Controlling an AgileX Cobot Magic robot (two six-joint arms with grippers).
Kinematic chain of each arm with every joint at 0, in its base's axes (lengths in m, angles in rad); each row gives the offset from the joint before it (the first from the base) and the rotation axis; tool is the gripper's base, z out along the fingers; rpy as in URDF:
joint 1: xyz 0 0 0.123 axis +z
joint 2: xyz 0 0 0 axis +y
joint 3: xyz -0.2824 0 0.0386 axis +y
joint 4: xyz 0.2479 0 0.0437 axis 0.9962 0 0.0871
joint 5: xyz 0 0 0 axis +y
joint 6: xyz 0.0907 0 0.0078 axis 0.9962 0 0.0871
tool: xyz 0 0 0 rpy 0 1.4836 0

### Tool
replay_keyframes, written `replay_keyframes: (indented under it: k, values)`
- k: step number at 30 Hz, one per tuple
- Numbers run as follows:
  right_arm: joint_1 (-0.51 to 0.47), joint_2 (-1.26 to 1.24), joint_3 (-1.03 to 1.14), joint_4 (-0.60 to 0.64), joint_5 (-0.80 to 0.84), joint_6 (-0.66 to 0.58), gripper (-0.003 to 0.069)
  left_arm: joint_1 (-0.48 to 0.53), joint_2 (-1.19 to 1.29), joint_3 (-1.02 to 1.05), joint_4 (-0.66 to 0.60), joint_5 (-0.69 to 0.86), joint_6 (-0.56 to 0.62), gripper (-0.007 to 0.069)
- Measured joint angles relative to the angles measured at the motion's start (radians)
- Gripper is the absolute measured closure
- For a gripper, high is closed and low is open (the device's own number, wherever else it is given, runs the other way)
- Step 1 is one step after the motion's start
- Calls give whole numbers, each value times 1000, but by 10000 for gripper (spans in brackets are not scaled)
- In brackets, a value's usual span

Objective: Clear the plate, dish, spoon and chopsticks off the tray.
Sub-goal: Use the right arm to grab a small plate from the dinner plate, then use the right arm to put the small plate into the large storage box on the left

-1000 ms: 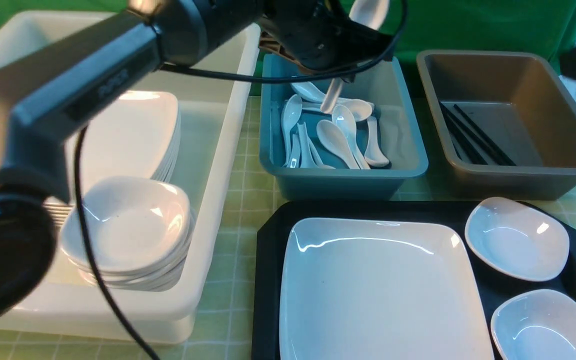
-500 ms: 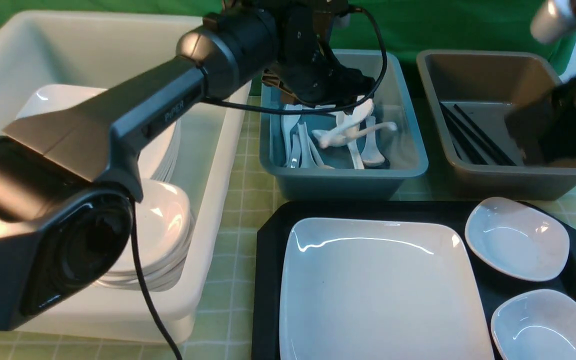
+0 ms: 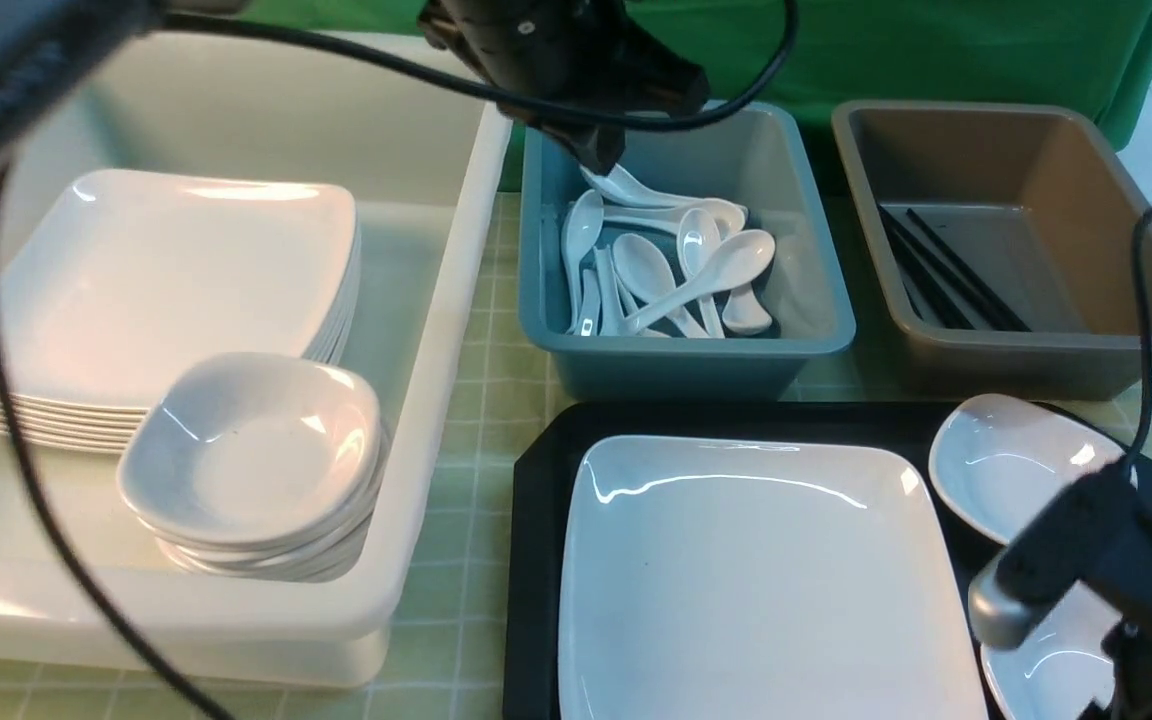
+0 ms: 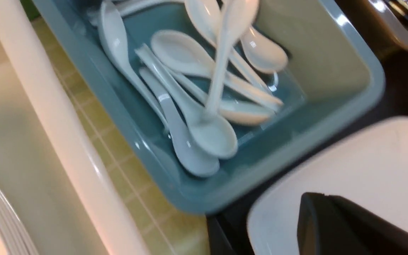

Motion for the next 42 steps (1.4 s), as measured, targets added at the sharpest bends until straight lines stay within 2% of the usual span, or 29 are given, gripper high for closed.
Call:
replay_keyframes:
  k: [2,5,8,13,21,23,25,27,28,32,35,38,42]
  values:
    - [4,0,60,0,-92,30,174,-12,-77,119,-27,-30,33,641]
    - [4,0,102,-6,-168,46,134,-39,-176,287,-59,-105,66,642]
    - [4,5,116,-14,-218,51,134,-71,-284,486,-110,-217,99,642]
    - [4,62,118,-96,-228,115,152,-90,-422,749,-227,-359,157,642]
    - [4,209,118,-154,-283,168,163,-90,-496,887,-282,-390,189,641]
    - [4,229,114,-155,-289,175,196,-90,-499,888,-282,-391,189,641]
    - [4,233,111,-154,-289,176,259,-90,-500,889,-282,-396,189,641]
    - [4,235,108,-171,-290,177,360,-90,-502,889,-283,-398,191,641]
    - [5,228,94,-183,-280,175,464,-90,-502,889,-284,-399,194,641]
    - [5,196,49,-179,-208,176,508,-90,-503,889,-285,-403,199,641]
    - [5,115,-35,-164,-66,187,611,-90,-508,889,-286,-420,206,641]
    - [5,21,-126,-146,63,211,630,-89,-524,886,-285,-450,206,641]
    - [5,-58,-287,-131,109,220,631,-44,-553,856,-277,-445,178,641]
